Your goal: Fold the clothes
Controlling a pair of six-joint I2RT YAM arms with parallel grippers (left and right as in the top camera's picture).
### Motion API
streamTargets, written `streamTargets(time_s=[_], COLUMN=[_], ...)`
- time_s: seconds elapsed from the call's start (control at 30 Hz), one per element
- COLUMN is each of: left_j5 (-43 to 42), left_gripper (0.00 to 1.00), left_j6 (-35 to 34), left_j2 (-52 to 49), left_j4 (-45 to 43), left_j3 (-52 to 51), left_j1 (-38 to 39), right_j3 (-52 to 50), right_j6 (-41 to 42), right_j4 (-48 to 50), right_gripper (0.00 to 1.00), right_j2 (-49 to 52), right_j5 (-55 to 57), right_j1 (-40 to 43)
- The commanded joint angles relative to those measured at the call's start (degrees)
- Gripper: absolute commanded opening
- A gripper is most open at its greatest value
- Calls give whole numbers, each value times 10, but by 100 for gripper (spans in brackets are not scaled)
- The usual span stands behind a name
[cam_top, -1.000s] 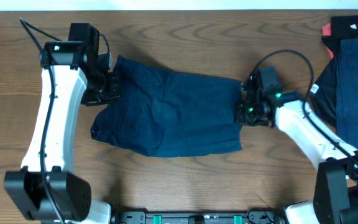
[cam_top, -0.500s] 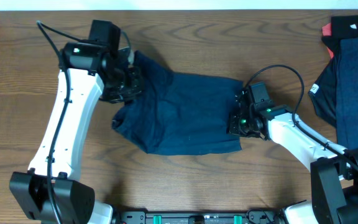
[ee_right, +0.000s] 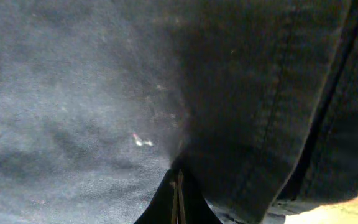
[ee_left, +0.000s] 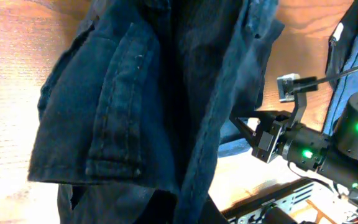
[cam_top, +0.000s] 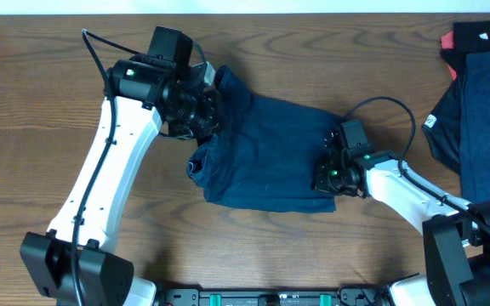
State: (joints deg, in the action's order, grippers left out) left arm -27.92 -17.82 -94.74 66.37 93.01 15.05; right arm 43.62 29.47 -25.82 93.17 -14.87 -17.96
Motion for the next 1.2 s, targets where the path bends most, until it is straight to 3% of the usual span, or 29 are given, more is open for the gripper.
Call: streamTargets(time_s=[0.0, 0.37, 0.57, 0.77, 0.97, 1.07, 1.17], left_j5=[-5, 103, 141, 242, 262, 282, 286], left_gripper=[6, 6, 6, 6, 6, 6, 6], left_j6=[-5, -24, -15, -16, 5, 13, 17], left_j2=[33, 116, 115, 114, 114, 114, 114], left_j4=[-1, 16, 52, 95, 111, 112, 111], left_j3=[11, 11, 11, 11, 11, 11, 11], left_j1=[-1, -38, -76, -99, -125, -139, -151], right_j3=[-12, -19, -19, -16, 13, 46, 94], right_j6=[16, 23, 25, 24, 10, -26, -44], right_j4=[5, 14, 23, 22, 2, -33, -89], right_gripper=[1, 1, 1, 1, 2, 13, 45], right_j2=[-2, -2, -2, -2, -10, -25, -42], right_j5=[19, 14, -9, -8, -21, -17, 1], right_j1=[-5, -14, -16, -16, -15, -15, -14])
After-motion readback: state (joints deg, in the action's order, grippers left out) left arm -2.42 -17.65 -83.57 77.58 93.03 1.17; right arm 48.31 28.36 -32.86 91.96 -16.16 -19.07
